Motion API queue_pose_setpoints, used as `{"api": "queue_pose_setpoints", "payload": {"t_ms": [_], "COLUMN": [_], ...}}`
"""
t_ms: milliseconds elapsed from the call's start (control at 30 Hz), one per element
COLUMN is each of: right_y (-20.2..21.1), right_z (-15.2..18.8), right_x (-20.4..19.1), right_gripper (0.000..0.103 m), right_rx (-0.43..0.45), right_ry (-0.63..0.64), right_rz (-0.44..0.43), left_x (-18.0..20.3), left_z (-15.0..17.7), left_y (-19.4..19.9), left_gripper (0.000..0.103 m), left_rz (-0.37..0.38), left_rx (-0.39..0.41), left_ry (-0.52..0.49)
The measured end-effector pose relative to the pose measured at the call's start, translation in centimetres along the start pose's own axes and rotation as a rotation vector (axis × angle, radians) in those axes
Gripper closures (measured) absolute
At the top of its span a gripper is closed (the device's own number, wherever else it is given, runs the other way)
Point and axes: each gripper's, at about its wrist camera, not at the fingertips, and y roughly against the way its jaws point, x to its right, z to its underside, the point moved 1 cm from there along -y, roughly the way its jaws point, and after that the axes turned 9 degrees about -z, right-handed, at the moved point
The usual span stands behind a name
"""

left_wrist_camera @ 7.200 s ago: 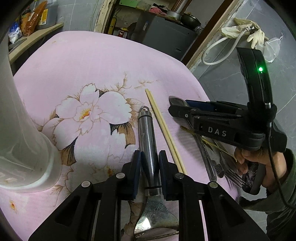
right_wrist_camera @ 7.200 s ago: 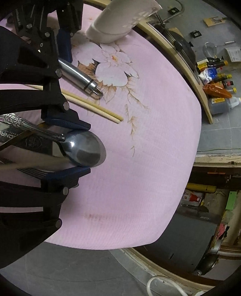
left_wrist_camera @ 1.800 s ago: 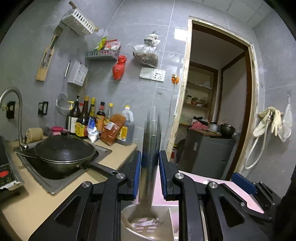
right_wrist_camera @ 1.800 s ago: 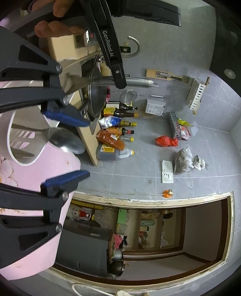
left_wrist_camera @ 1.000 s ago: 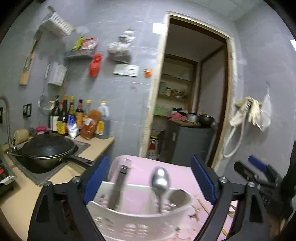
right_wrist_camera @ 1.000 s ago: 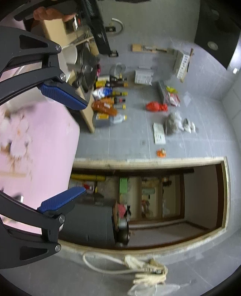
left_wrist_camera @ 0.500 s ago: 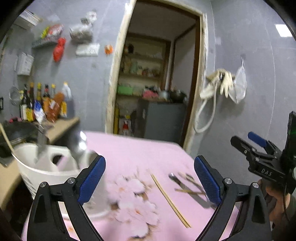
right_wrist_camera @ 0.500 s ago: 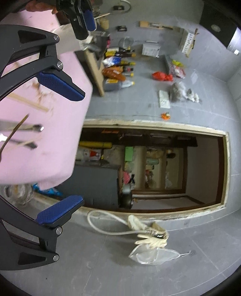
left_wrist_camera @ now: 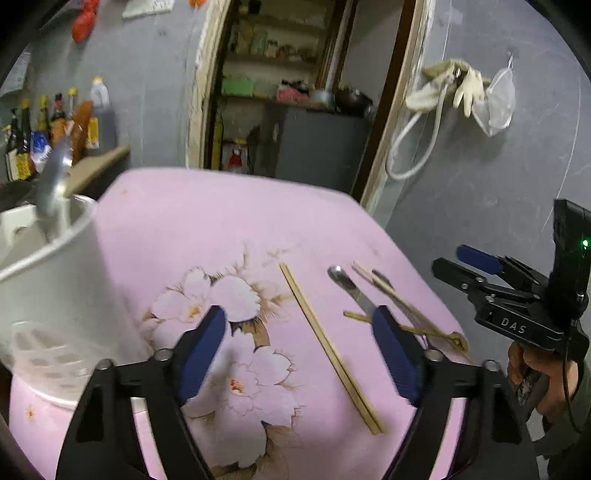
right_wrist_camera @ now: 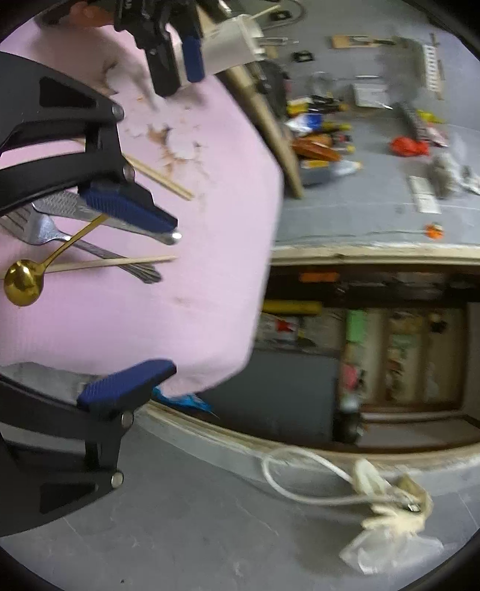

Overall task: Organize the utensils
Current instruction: 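Lower the left tool onto a chopstick while the right tool lowers onto another chopstick, then close the left tool on a chopstick while the right tool grasps a chopstick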

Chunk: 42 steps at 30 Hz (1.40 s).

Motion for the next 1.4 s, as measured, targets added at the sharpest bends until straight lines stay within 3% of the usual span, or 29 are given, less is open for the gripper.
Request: {"api": "queue_pose_setpoints", "payload": {"t_ms": [200,400,567,767,900,1000,1100,1400], "right_y": [-3.7,-5.9,-7.1,-8.2,-8.9,-9.2,-9.1,-7.9], "right_z": [0.2,0.4,0.3,0.0,-0.3,-0.3,-0.5,-0.4], "right_x": [0.2,0.1,0.4,0.0,-0.4,-0.7,-1.0,-1.8], "right_gripper": [0.069,0.081,0.087,0.088,0.088,0.09,0.099,0.1], "right_rx": [-0.169,-0.283,-0.322,-0.353,-0.374,-0.377,-0.371,-0.352], "right_ry": [0.021,0.061,0.076,0.106,0.128,0.154,0.165,0.122], "right_rz": [-0.102,-0.141,-0.139,-0.129,-0.116,-0.106,-0.113,-0.141], "left_x": [-0.3,-0.8,-1.4,-2.2,-2.5,-2.6,-2.8,-3.5], "left_z": [-0.5,-0.6,-0.9,-1.3,-1.6,-1.6,-1.5,-0.9], "left_y": [-3.6,-5.9,-6.8,-7.3,-7.4,-7.4,-7.0,-5.9], "left_gripper": [0.07,0.084,0.087,0.087,0.099,0.101,0.103,0.103], "left_rz": [0.054,0.08,0.095,0.109,0.138,0.147,0.163,0.18], "left_rx": [-0.141,-0.23,-0.261,-0.281,-0.292,-0.29,-0.283,-0.294], "left_ry": [0.025,0.052,0.083,0.118,0.147,0.159,0.173,0.207]}}
